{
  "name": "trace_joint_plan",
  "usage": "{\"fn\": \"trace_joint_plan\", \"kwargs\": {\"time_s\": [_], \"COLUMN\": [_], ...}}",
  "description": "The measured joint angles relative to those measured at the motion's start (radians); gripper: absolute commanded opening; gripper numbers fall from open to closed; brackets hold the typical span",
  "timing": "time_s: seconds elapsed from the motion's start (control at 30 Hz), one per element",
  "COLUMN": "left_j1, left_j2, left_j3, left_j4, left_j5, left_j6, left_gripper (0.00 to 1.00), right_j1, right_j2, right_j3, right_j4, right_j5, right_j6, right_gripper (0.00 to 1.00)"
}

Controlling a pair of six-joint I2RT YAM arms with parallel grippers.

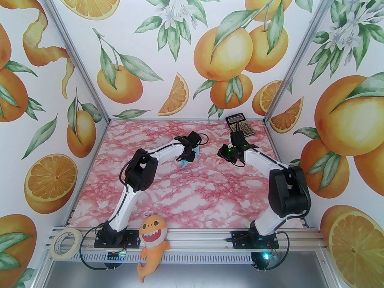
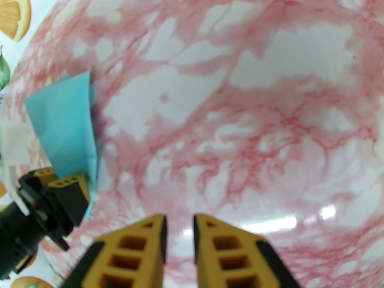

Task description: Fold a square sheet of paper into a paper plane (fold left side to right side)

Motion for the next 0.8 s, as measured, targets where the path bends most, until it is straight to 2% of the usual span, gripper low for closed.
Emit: {"fn": "trace_joint_plan", "kwargs": {"time_s": [0.13, 0.37, 0.5, 0.6, 0.67, 0.77, 0.8], "left_j1": [0.002, 0.002, 0.002, 0.008, 0.011, 0.018, 0.021], "left_j2": [0.0, 0.0, 0.0, -0.003, -0.013, -0.061, -0.085], "left_j3": [0.0, 0.0, 0.0, 0.0, 0.0, -0.009, -0.018], "left_j4": [0.0, 0.002, 0.003, 0.002, -0.004, -0.008, -0.008], "left_j5": [0.002, 0.007, 0.009, 0.024, 0.037, 0.054, 0.057], "left_j6": [-0.001, -0.01, -0.021, -0.035, -0.04, -0.051, -0.058], "left_gripper": [0.43, 0.43, 0.45, 0.53, 0.63, 0.85, 0.92], "right_j1": [0.0, 0.0, 0.0, 0.0, 0.0, -0.001, -0.001], "right_j2": [0.0, 0.0, 0.0, -0.007, -0.024, -0.06, -0.074], "right_j3": [0.0, 0.0, 0.0, 0.003, 0.008, 0.016, 0.021], "right_j4": [0.0, 0.0, -0.001, -0.003, -0.005, -0.009, -0.01], "right_j5": [0.0, 0.0, 0.0, 0.0, 0.002, 0.011, 0.016], "right_j6": [0.0, 0.0, 0.0, -0.013, -0.019, -0.038, -0.048], "right_gripper": [0.23, 0.3, 0.5, 0.62, 0.75, 1.0, 1.0]}}
